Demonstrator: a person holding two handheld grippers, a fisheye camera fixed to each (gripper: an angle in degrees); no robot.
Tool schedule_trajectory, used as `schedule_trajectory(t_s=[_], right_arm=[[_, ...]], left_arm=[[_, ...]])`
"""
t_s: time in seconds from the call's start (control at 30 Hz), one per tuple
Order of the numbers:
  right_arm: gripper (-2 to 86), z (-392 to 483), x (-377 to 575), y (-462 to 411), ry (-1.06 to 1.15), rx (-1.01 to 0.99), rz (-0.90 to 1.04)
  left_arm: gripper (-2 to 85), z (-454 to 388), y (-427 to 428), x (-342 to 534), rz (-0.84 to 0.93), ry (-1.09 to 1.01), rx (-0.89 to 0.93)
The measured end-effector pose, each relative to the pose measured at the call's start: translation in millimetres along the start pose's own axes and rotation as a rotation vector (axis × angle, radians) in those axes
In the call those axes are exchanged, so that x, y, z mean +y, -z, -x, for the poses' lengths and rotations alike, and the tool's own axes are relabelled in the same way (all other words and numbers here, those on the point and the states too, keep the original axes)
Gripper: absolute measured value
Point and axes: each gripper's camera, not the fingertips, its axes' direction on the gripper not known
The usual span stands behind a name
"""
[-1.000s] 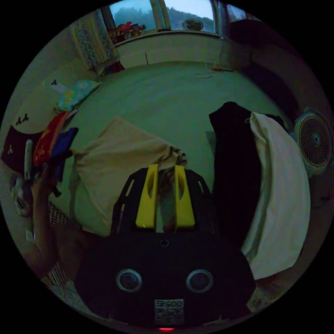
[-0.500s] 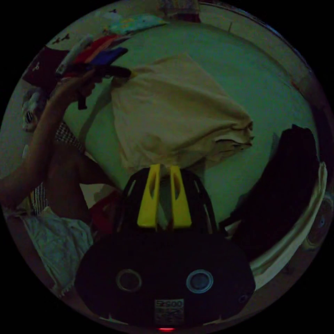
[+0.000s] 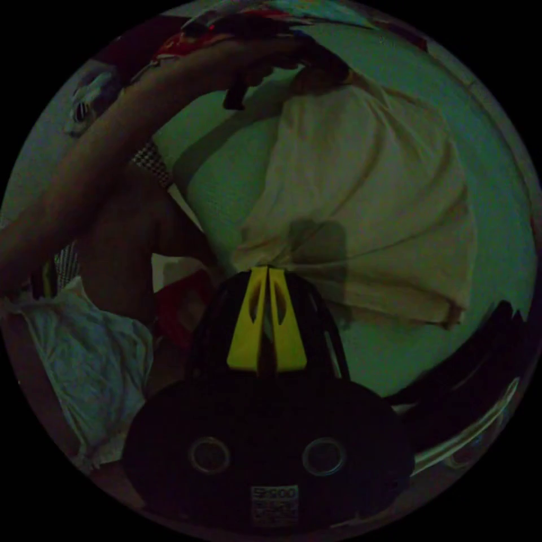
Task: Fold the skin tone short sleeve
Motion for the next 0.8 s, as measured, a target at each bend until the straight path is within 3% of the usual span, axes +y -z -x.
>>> schedule_trajectory(t_s=[0.2, 0.33, 0.43, 0.57, 0.8], right_arm=[[-1.5, -38, 47, 45, -0.062, 0.027, -0.148], [0.1, -90, 110, 85, -0.303, -0.012, -0.415], [5.9, -113, 141, 97, -0.436, 0.068, -0.544], [7.4, -144, 153, 95, -0.636, 0.167, -0.51], [6.3, -190, 161, 83, -0.72, 0.088, -0.427]], left_arm=[[9.3, -32, 27, 4, 0.041, -0.02, -0.067], [8.6, -70, 50, 20, -0.025, -0.13, -0.102], [8.3, -98, 50, 25, -0.035, -0.199, -0.028], [8.4, -129, 45, 19, -0.076, -0.241, 0.06], [7.9, -174, 19, 2, -0.036, -0.291, 0.08]])
